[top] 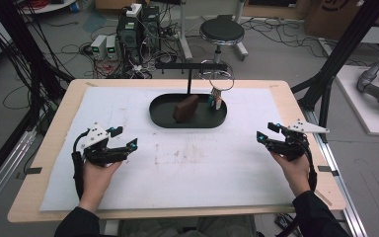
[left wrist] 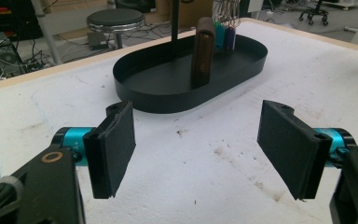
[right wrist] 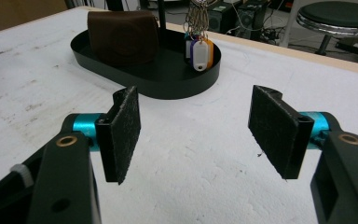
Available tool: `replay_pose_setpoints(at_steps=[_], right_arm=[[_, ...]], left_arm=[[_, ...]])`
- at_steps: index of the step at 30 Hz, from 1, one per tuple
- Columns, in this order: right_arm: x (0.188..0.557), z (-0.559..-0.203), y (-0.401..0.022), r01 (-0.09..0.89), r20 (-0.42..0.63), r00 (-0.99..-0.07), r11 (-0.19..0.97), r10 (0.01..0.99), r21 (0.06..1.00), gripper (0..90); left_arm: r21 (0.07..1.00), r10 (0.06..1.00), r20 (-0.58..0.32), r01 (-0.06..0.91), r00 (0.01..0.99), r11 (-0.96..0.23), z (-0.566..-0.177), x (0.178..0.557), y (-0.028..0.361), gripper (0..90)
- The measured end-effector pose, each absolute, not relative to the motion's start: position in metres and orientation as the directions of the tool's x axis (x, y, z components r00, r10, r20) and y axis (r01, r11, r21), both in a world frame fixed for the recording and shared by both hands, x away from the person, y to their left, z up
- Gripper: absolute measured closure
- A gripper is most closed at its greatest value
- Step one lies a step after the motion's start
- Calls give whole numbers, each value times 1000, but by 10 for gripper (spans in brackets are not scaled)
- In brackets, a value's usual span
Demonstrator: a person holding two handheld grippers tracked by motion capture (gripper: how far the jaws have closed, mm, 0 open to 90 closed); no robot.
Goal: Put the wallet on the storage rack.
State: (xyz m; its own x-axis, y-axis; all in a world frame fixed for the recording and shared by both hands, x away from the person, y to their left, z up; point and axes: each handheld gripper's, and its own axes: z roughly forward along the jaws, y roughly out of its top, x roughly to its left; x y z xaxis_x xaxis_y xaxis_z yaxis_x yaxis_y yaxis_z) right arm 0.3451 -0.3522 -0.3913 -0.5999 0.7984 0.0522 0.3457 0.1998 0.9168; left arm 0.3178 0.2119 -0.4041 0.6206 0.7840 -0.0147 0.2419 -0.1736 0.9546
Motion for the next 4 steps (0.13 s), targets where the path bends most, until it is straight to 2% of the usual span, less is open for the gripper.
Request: replay_pose_setpoints(at_steps=[4], right_arm=[[344, -391, -354, 348, 58, -596, 192, 801, 918, 339]], left_arm=[[955, 784, -14, 240, 620, -173, -404, 319, 211, 276]])
